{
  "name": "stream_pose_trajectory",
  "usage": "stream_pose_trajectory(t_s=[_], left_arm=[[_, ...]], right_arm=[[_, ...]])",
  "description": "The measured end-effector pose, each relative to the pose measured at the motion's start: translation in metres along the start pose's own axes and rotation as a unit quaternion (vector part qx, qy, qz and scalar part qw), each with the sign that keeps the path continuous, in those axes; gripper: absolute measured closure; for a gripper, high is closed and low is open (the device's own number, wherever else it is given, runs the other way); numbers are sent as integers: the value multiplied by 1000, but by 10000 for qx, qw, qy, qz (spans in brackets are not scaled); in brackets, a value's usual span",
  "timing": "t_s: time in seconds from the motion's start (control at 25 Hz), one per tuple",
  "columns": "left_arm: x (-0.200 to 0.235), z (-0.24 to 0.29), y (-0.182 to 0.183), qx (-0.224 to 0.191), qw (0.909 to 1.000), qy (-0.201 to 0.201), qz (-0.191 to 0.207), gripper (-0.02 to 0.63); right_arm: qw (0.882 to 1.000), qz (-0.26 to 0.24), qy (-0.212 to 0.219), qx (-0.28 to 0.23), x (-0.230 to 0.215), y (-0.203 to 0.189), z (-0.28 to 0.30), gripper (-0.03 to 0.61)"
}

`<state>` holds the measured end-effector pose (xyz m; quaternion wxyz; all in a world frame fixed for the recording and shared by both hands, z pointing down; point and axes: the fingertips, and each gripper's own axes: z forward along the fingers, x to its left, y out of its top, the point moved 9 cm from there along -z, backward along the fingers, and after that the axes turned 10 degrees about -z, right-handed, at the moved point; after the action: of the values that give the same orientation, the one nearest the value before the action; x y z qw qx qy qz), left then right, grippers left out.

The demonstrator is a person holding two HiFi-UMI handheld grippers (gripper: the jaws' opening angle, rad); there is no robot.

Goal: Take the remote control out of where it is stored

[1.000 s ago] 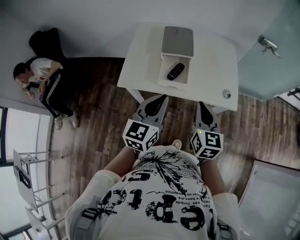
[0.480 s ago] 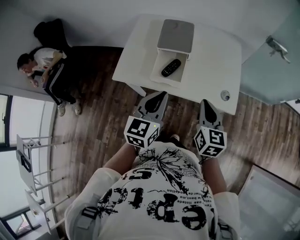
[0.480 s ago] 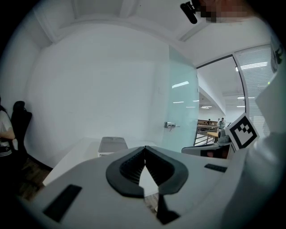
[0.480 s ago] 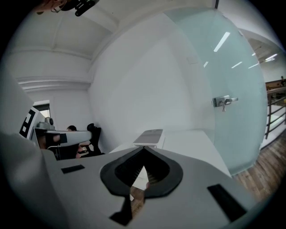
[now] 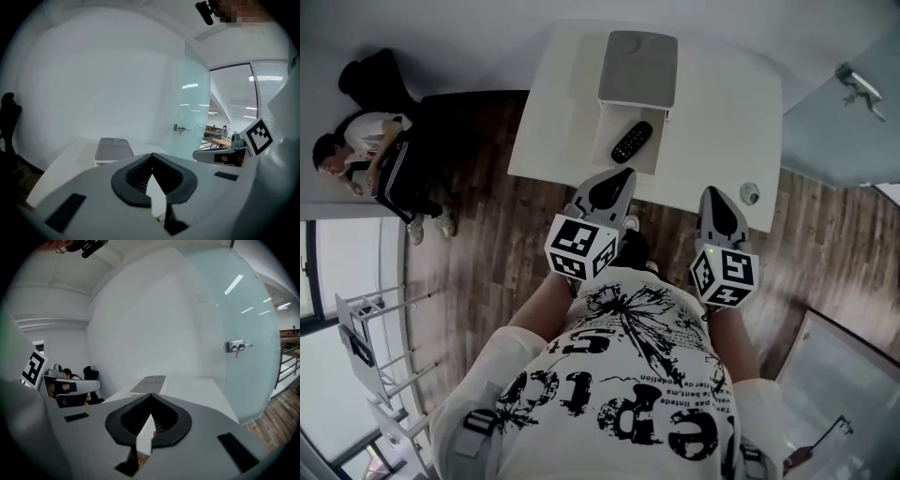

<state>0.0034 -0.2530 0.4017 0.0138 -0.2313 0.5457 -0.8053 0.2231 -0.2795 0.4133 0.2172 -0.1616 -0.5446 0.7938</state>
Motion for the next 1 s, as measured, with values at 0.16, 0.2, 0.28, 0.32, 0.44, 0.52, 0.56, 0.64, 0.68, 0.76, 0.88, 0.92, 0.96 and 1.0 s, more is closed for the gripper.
stream_pose_trajectory(t_s=[0.16, 0.2, 0.28, 0.32, 0.44, 0.52, 0.56, 0.64, 0.68, 0.76, 0.88, 0.92, 0.96, 1.0], left_arm=[[27, 29, 10, 138, 9999, -27, 31, 604], [36, 35, 12, 192, 9998, 15, 38, 604], [54, 48, 16, 317, 9995, 45, 4, 604], [62, 53, 17, 391, 9992, 19, -26, 604], [80, 65, 18, 635, 9979, -66, -117, 604], [90, 72, 17, 763, 9969, -61, -175, 604], [94, 75, 15, 829, 9964, -43, -195, 604], [98, 82, 10, 1012, 9947, -17, -196, 604], [98, 85, 7, 1125, 9935, -16, -168, 604], [96, 94, 1, 1312, 9913, 6, -75, 604], [96, 105, -4, 1446, 9894, 136, -24, 604], [96, 108, -6, 1497, 9885, 203, -41, 604], [96, 110, -8, 1557, 9874, 284, -59, 604], [96, 113, -9, 1616, 9862, 368, -69, 604]], right_arm=[[9999, 12, -100, 122, -4, 11, 30, 577], [9998, 6, -117, 157, -3, 13, 40, 577], [9996, -3, -161, 248, -1, 16, 59, 577], [9994, 10, -188, 300, 0, 17, 67, 577], [9986, 96, -271, 448, 2, 17, 85, 577], [9982, 127, -295, 515, 3, 18, 95, 577], [9980, 132, -289, 539, 3, 18, 99, 577], [9979, 131, -244, 584, 0, 16, 106, 577], [9978, 130, -213, 611, -3, 16, 108, 577], [9976, 129, -139, 668, -9, 15, 115, 577], [9973, 77, 41, 725, -16, 16, 128, 577], [9971, 52, 112, 751, -19, 16, 132, 577], [9968, 38, 179, 783, -21, 16, 135, 577], [9964, 34, 239, 812, -23, 16, 139, 577]])
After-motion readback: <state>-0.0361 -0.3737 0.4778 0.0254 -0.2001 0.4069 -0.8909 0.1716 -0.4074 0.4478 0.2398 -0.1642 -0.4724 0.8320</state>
